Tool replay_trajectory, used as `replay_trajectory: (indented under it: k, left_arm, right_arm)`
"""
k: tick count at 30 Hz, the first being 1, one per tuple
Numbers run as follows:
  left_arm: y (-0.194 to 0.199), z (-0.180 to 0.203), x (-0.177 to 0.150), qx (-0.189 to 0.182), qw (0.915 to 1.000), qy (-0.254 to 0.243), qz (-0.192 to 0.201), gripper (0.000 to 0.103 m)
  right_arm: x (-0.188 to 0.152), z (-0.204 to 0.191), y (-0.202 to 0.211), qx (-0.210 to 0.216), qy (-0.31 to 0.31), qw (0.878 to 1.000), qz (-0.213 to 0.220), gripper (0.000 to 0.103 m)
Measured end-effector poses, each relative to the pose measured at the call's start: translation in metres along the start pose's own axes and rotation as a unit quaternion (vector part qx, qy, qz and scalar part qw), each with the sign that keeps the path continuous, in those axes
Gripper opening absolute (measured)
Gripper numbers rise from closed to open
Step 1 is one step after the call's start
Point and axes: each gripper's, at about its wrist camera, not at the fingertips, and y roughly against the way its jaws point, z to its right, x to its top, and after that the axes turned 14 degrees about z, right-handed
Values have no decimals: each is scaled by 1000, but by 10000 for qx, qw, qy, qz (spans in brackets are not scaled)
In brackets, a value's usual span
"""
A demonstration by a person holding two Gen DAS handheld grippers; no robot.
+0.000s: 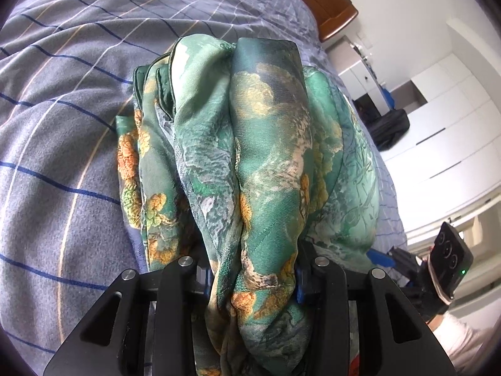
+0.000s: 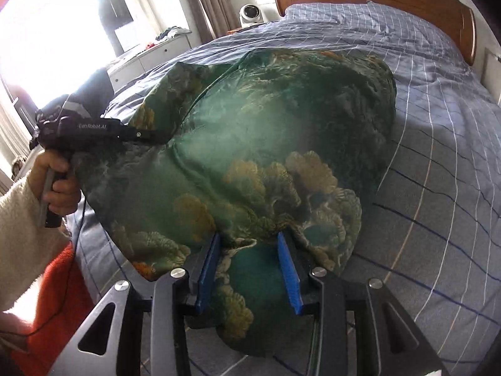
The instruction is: Fold large clothes
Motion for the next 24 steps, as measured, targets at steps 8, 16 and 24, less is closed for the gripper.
replay_trajectory:
  k: [8, 16, 24]
  left_arm:
    - [16, 29, 1, 330, 9988, -320, 164, 58]
    - [77, 55, 11, 528, 9943, -585, 716, 76]
    - [126, -8, 16, 621, 9922, 298, 1041, 92]
  right_arm:
    - [12, -19, 30, -410, 276, 9984, 287, 51]
    - [47, -53, 53, -446, 889, 9924, 725, 51]
    - [65, -88, 8, 219, 1148, 9900, 785, 51]
